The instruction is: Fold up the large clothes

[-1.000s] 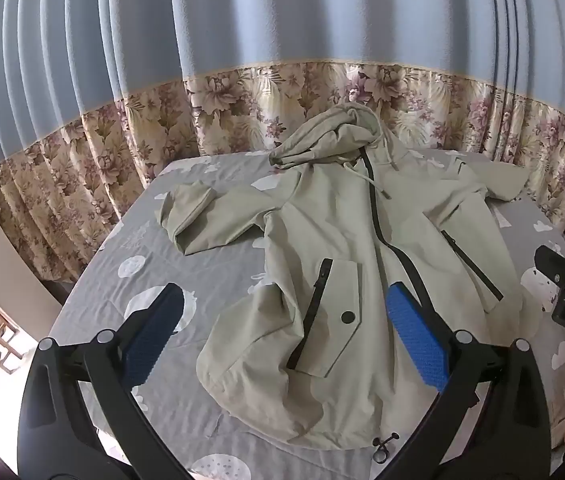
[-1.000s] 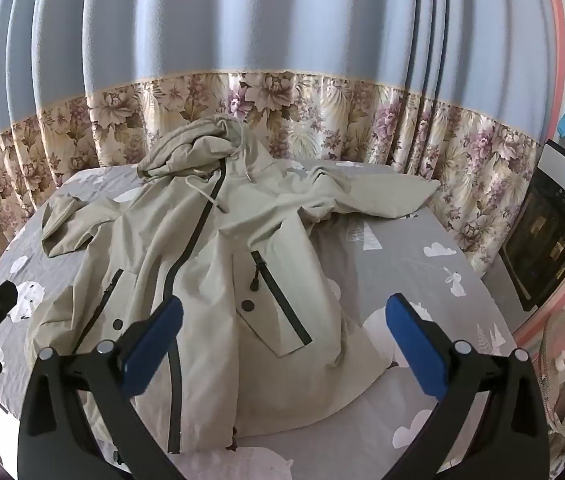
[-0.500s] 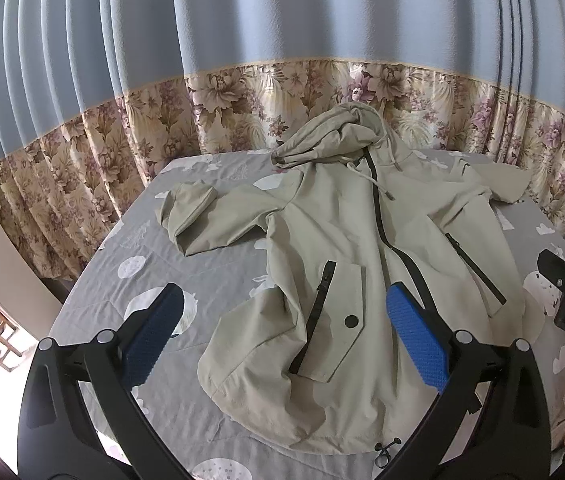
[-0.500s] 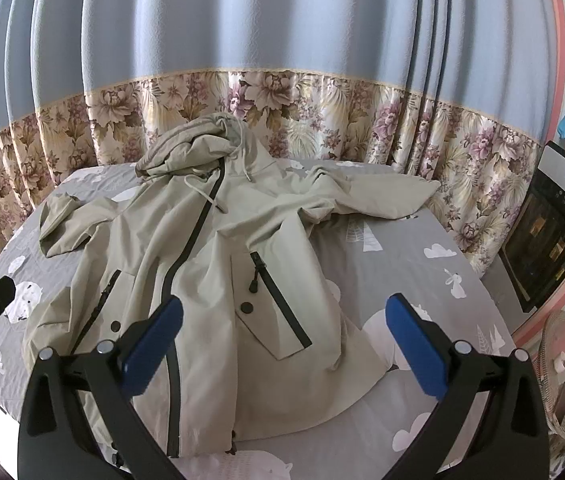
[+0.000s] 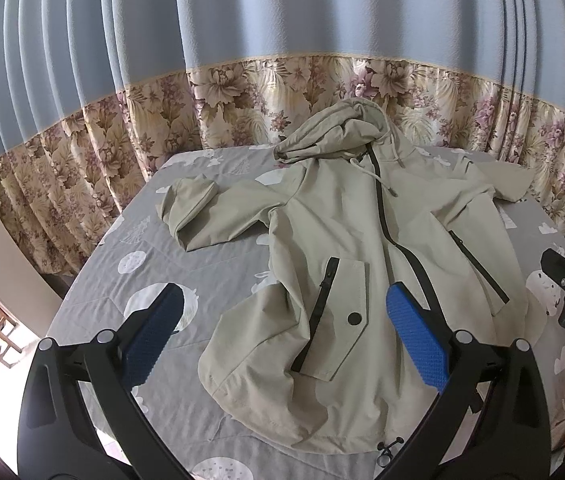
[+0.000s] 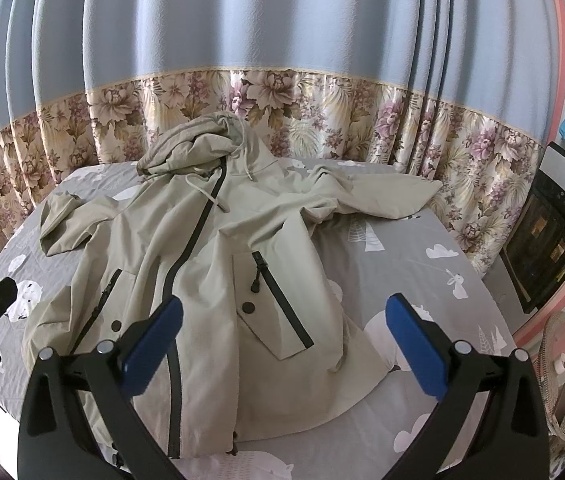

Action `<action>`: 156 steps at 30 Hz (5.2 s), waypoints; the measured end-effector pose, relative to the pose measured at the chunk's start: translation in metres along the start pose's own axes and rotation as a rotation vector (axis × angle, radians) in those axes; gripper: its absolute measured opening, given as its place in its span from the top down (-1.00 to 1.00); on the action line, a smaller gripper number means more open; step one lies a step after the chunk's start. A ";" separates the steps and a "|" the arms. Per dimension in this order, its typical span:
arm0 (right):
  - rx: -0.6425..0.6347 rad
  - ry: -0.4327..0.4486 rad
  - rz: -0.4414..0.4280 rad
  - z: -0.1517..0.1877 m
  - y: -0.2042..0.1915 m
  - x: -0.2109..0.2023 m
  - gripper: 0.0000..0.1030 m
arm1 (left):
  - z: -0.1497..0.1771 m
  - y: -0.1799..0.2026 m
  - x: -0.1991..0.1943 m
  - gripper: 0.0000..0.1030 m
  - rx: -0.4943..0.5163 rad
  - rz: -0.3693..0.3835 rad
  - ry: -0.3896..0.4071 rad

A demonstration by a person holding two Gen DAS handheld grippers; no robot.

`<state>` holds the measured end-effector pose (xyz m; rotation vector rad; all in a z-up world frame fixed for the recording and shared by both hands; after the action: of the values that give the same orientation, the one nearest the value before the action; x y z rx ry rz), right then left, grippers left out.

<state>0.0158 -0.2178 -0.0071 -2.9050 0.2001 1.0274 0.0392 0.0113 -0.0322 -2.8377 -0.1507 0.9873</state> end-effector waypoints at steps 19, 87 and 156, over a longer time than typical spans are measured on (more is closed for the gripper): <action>0.001 -0.003 0.000 -0.002 -0.002 0.002 -0.97 | 0.001 -0.002 0.001 -0.94 0.000 -0.002 -0.004; -0.329 -0.041 0.074 -0.127 0.032 0.169 -0.95 | -0.091 -0.105 0.332 -0.30 0.070 -0.118 -0.326; -0.116 -0.504 -0.469 -0.124 -0.018 0.334 0.13 | -0.160 -0.004 0.360 -0.75 0.153 0.076 -0.296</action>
<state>0.3532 -0.2460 -0.1204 -2.4702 -0.5457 1.6367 0.4197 0.0497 -0.1267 -2.5636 0.0050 1.3682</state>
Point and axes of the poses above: each gripper's, at about its wrist camera, not at the fingertips, and x roughly the way its jaws point, y to its right, z to its underside, the point moved 3 cm from there along x, roughly the way its jaws point, and after that the axes turned 7 degrees about -z, right-handed, at the moved point
